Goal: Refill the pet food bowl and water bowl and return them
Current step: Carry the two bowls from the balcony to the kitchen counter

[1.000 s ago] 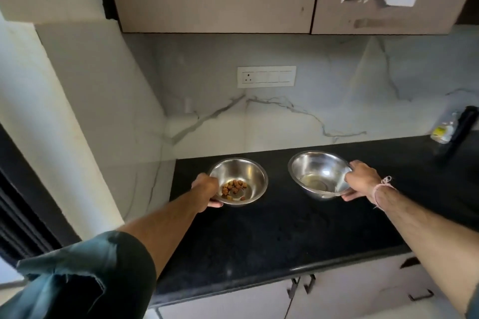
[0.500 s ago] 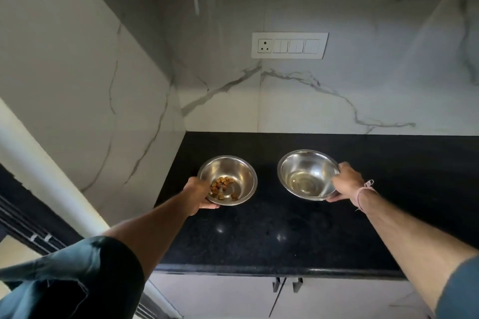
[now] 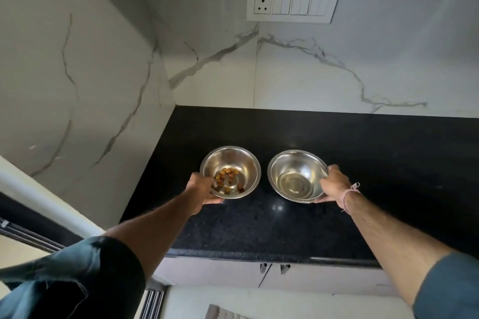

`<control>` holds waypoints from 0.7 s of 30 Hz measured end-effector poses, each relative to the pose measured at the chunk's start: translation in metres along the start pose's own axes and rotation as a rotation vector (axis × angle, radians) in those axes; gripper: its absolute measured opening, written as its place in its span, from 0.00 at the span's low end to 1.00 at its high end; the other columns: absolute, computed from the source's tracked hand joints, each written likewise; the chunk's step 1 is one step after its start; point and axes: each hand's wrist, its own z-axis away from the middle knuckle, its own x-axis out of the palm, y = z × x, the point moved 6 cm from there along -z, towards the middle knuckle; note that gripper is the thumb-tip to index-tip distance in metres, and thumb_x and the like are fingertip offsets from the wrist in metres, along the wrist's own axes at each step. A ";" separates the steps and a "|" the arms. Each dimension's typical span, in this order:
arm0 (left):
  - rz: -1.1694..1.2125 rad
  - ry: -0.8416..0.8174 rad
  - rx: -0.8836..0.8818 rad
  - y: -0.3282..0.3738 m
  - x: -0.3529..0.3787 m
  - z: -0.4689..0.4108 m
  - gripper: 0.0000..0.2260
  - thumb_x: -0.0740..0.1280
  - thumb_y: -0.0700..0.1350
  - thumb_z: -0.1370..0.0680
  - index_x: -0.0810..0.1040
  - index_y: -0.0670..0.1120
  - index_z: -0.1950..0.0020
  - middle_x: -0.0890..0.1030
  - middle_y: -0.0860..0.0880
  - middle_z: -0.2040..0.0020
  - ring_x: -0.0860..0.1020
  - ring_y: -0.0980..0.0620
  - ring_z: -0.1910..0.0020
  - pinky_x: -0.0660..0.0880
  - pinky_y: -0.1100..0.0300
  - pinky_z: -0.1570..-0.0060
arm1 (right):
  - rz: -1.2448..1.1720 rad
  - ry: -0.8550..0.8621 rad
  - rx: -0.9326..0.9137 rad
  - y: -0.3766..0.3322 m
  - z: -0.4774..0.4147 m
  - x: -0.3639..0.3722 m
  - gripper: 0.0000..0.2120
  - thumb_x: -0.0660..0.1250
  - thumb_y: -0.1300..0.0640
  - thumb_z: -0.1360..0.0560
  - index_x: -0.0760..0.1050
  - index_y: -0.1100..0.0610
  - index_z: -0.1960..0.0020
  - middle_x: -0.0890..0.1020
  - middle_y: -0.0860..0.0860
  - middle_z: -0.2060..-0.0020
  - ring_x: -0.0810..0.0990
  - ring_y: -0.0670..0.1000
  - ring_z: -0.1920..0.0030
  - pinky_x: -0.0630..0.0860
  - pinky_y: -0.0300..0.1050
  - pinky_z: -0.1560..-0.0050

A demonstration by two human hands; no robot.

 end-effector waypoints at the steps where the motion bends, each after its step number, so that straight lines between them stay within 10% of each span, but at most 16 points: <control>1: 0.011 0.007 -0.002 -0.001 0.000 0.001 0.14 0.63 0.37 0.17 0.70 0.41 0.32 0.81 0.38 0.54 0.85 0.44 0.71 0.81 0.56 0.75 | 0.001 -0.008 0.004 0.002 -0.002 0.001 0.14 0.58 0.70 0.20 0.68 0.60 0.37 0.74 0.62 0.38 0.83 0.66 0.50 0.85 0.60 0.62; 10: -0.021 0.015 0.024 -0.004 0.000 0.001 0.14 0.61 0.43 0.15 0.68 0.43 0.30 0.84 0.37 0.50 0.87 0.44 0.64 0.83 0.54 0.71 | 0.016 -0.067 -0.040 0.008 -0.021 0.009 0.15 0.57 0.70 0.21 0.68 0.56 0.37 0.76 0.59 0.41 0.82 0.58 0.57 0.83 0.48 0.73; 21: -0.198 0.148 0.008 0.003 -0.003 0.012 0.23 0.64 0.48 0.18 0.63 0.43 0.26 0.77 0.40 0.38 0.79 0.41 0.42 0.82 0.48 0.52 | 0.162 -0.097 -0.069 -0.001 -0.030 -0.003 0.23 0.67 0.58 0.21 0.64 0.56 0.28 0.79 0.58 0.41 0.82 0.58 0.47 0.85 0.52 0.57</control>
